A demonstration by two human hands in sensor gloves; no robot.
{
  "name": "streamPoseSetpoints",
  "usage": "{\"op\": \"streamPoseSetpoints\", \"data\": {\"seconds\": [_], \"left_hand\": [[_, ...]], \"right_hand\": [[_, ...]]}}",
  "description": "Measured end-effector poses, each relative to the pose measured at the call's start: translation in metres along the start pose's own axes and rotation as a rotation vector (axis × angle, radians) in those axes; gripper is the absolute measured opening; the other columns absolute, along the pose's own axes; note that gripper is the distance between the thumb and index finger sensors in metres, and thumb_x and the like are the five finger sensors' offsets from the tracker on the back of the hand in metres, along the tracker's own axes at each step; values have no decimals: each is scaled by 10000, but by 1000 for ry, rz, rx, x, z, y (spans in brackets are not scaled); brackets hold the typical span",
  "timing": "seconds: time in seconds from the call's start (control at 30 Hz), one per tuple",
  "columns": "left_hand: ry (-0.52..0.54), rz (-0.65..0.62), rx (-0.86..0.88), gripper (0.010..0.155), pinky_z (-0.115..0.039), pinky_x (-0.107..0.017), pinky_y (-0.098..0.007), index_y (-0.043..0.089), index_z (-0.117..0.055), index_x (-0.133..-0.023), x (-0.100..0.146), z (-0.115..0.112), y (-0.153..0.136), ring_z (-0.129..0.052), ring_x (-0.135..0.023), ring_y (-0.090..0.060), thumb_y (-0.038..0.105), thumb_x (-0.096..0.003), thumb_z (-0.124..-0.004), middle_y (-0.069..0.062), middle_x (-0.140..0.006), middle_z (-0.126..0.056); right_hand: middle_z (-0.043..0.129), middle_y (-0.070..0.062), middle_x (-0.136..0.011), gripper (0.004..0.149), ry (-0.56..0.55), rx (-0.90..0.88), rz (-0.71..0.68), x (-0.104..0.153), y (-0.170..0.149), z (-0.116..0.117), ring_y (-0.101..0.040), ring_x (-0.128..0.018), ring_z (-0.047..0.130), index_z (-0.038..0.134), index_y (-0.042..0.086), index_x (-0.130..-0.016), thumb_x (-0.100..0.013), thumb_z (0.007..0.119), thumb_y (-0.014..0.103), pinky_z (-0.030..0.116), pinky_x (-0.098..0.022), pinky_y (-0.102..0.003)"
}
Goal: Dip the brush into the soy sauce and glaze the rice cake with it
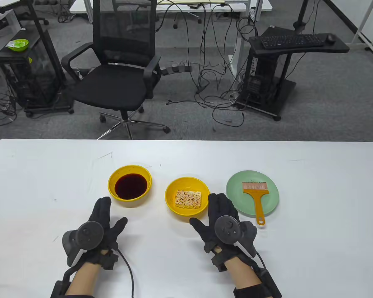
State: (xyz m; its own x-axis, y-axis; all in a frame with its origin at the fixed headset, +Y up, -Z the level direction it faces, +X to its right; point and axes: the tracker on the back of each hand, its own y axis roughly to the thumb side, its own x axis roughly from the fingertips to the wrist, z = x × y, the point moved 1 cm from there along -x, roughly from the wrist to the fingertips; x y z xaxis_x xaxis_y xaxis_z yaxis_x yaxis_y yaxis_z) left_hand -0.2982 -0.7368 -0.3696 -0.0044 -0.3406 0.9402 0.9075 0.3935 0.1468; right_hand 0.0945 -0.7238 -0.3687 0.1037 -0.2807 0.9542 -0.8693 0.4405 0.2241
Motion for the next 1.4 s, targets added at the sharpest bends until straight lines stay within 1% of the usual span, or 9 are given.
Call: {"op": "streamPoseSetpoints", "data": {"seconds": [0.13, 0.27, 0.37, 0.47, 0.53, 0.67, 0.8, 0.97, 1.4], "left_hand": [[-9, 4, -3, 872, -728, -661, -520, 188, -445, -1085, 0, -1, -1, -862, -927, -399, 630, -413, -780, -187, -1126, -580], [-3, 10, 2, 870, -727, -663, -520, 190, -443, -1085, 0, 0, -2, -860, -929, -397, 629, -414, -780, -186, -1127, -577], [-13, 10, -1, 872, -727, -662, -520, 188, -443, -1085, 0, -1, -2, -861, -927, -398, 629, -413, -781, -187, -1127, -577], [-11, 11, -3, 870, -726, -662, -522, 189, -445, -1085, 0, 0, -2, -863, -925, -400, 630, -414, -780, -186, -1126, -581], [-4, 17, -8, 870, -727, -661, -522, 187, -448, -1084, 0, 0, -2, -866, -923, -397, 631, -413, -780, -187, -1125, -584], [-10, 20, -1, 870, -729, -659, -520, 186, -449, -1084, 0, -1, -3, -869, -920, -396, 630, -413, -780, -186, -1124, -585], [-13, 17, -5, 870, -731, -658, -519, 188, -448, -1085, 0, -1, -2, -871, -919, -396, 633, -414, -776, -185, -1124, -588], [-21, 23, -2, 868, -733, -657, -518, 188, -449, -1085, 0, 0, -2, -875, -916, -396, 635, -415, -774, -185, -1123, -591], [-34, 22, -3, 863, -736, -653, -518, 190, -455, -1084, 0, -2, 0, -883, -909, -396, 643, -417, -764, -184, -1119, -604]], "right_hand": [[436, -255, -1166, 941, 10, -13, 20, -2, -3, 0, -565, -1001, 519, 418, 124, -1116, -458, 657, 753, 513, -672, -684], [449, -252, -1165, 913, -57, -24, 72, -5, -17, -20, -566, -994, 541, 437, 126, -1114, -471, 690, 723, 534, -663, -686], [473, -258, -1159, 912, -126, 6, 165, -8, -40, -43, -565, -986, 563, 469, 121, -1110, -467, 726, 715, 548, -665, -671], [488, -257, -1158, 980, -105, 147, 283, -8, -67, -60, -572, -984, 564, 467, 114, -1114, -440, 737, 772, 550, -665, -670], [545, -257, -1133, 974, -144, 140, 348, -6, -86, -65, -562, -954, 627, 489, 106, -1106, -437, 753, 763, 588, -653, -653], [631, -251, -1090, 929, -92, 169, 436, -4, -108, -62, -543, -899, 721, 522, 104, -1095, -443, 829, 691, 645, -621, -635], [687, -231, -1055, 917, 8, 253, 477, -6, -115, -51, -496, -841, 815, 543, 113, -1089, -429, 882, 652, 709, -583, -606], [727, -217, -1029, 861, 63, 314, 500, -7, -121, -36, -450, -791, 882, 581, 127, -1074, -425, 925, 575, 752, -551, -582], [876, -170, -908, 671, 71, 388, 520, -10, -128, -22, -324, -632, 1027, 723, 148, -994, -414, 984, 362, 860, -465, -488]]}}
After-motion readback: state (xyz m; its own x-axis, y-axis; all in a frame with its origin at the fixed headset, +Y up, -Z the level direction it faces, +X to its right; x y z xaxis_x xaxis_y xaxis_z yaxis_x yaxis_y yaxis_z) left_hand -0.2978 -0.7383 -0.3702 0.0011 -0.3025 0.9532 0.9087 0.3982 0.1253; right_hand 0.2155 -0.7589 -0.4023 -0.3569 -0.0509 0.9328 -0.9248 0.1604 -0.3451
